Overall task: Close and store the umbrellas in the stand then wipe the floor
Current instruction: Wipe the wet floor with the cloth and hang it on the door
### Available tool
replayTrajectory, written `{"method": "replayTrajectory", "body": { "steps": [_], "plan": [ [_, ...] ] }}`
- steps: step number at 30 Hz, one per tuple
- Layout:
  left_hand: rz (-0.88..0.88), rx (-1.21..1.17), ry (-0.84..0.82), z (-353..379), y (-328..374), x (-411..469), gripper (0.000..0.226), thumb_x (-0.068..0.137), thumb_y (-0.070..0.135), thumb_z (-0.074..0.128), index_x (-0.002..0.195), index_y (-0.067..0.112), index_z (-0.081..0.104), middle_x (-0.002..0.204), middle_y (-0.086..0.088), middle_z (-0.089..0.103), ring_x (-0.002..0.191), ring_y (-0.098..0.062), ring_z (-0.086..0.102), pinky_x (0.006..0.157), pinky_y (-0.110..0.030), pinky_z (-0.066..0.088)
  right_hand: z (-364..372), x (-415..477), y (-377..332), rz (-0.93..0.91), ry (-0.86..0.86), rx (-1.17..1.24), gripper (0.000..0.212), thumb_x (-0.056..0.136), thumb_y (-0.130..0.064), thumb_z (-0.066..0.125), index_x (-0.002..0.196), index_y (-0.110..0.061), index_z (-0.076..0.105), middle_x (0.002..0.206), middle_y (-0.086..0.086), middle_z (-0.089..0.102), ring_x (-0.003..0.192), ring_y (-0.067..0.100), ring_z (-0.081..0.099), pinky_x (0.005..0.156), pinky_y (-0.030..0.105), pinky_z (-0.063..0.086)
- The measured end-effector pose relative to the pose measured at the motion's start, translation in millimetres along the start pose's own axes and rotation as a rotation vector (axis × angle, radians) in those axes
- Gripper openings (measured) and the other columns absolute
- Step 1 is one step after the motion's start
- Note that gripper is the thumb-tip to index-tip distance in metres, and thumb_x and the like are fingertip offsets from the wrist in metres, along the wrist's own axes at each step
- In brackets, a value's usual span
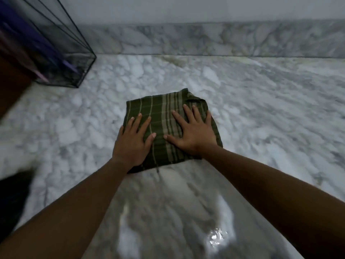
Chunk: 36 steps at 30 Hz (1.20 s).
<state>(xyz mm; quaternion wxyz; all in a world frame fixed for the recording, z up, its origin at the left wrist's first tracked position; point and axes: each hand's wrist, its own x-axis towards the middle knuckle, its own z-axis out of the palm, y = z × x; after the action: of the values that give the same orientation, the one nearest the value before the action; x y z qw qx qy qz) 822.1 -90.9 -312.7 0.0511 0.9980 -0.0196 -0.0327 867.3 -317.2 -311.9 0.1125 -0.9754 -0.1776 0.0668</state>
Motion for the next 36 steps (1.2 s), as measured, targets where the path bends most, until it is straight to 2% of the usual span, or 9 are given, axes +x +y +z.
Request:
{"method": "replayTrajectory", "body": {
  "steps": [5,9,15,19,21,24,30,33,36],
  "plan": [
    [-0.256,-0.043,0.033,-5,-99,-54,0.062,0.101,0.059,0.018,0.158,0.033,0.014,0.167,-0.003,0.012,0.153,-0.025,0.008,0.122,-0.053,0.011,27,51,-107,-0.233,-0.067,-0.025,0.096,0.077,-0.092,0.013,0.158,-0.042,-0.001,0.169,0.002,-0.007,0.155,0.028,-0.012,0.117,0.065,-0.01],
    [-0.41,-0.027,0.066,-2,-122,-110,0.065,0.099,0.055,0.011,0.157,0.027,0.018,0.165,-0.009,0.016,0.152,-0.03,0.012,0.121,-0.054,0.013,39,57,-165,-0.378,-0.115,-0.074,0.099,0.075,-0.094,0.015,0.158,-0.042,-0.001,0.169,0.001,-0.006,0.155,0.028,-0.01,0.118,0.065,-0.009],
    [-0.598,-0.061,0.087,9,-71,-192,0.068,0.097,0.053,0.008,0.157,0.023,0.02,0.165,-0.011,0.018,0.151,-0.032,0.014,0.121,-0.053,0.014,39,11,-171,-0.659,-0.179,-0.09,0.093,0.077,-0.093,0.02,0.157,-0.048,0.005,0.169,-0.002,-0.002,0.155,0.024,-0.008,0.12,0.06,-0.009],
    [-0.582,-0.072,0.03,12,9,-226,0.066,0.1,0.051,0.015,0.157,0.02,0.023,0.165,-0.012,0.018,0.151,-0.034,0.017,0.119,-0.055,0.02,27,-39,-126,-0.797,-0.146,-0.115,0.088,0.08,-0.091,0.026,0.156,-0.048,0.013,0.169,0.0,0.01,0.156,0.026,0.004,0.12,0.063,0.005],
    [-0.494,-0.092,-0.005,16,51,-235,0.064,0.101,0.05,0.015,0.157,0.018,0.024,0.165,-0.012,0.017,0.152,-0.034,0.015,0.12,-0.056,0.017,18,-66,-91,-0.745,-0.162,-0.139,0.089,0.08,-0.092,0.027,0.156,-0.048,0.015,0.169,-0.002,0.009,0.156,0.025,0.004,0.12,0.063,0.006],
    [-0.358,-0.109,-0.011,20,86,-225,0.063,0.102,0.05,0.017,0.158,0.02,0.021,0.166,-0.012,0.013,0.153,-0.033,0.012,0.121,-0.055,0.013,5,-110,-32,-0.537,-0.149,-0.12,0.089,0.079,-0.092,0.025,0.156,-0.05,0.011,0.169,-0.006,0.003,0.156,0.02,-0.003,0.122,0.059,0.002],
    [0.125,-0.086,-0.129,19,167,-180,0.069,0.097,0.057,0.019,0.159,0.027,0.011,0.167,-0.009,0.004,0.153,-0.03,0.002,0.123,-0.053,0.001,-26,-228,83,0.096,-0.201,-0.014,0.091,0.077,-0.094,0.024,0.154,-0.054,-0.004,0.168,-0.009,-0.01,0.155,0.018,-0.011,0.122,0.056,-0.006],
    [0.361,-0.068,-0.14,21,200,-177,0.071,0.095,0.058,0.025,0.158,0.026,0.02,0.166,-0.01,0.012,0.153,-0.032,0.009,0.122,-0.055,0.006,-38,-282,104,0.324,-0.301,0.003,0.1,0.071,-0.095,0.026,0.154,-0.052,-0.01,0.167,-0.007,-0.017,0.154,0.021,-0.015,0.122,0.058,-0.004],
    [0.538,-0.006,-0.137,23,192,-182,0.071,0.095,0.061,0.026,0.158,0.028,0.019,0.166,-0.01,0.013,0.153,-0.031,0.01,0.122,-0.056,0.007,-38,-317,91,0.432,-0.359,0.043,0.11,0.067,-0.096,0.031,0.155,-0.047,-0.011,0.166,-0.004,-0.022,0.153,0.025,-0.019,0.121,0.061,-0.005]
  ]
}}
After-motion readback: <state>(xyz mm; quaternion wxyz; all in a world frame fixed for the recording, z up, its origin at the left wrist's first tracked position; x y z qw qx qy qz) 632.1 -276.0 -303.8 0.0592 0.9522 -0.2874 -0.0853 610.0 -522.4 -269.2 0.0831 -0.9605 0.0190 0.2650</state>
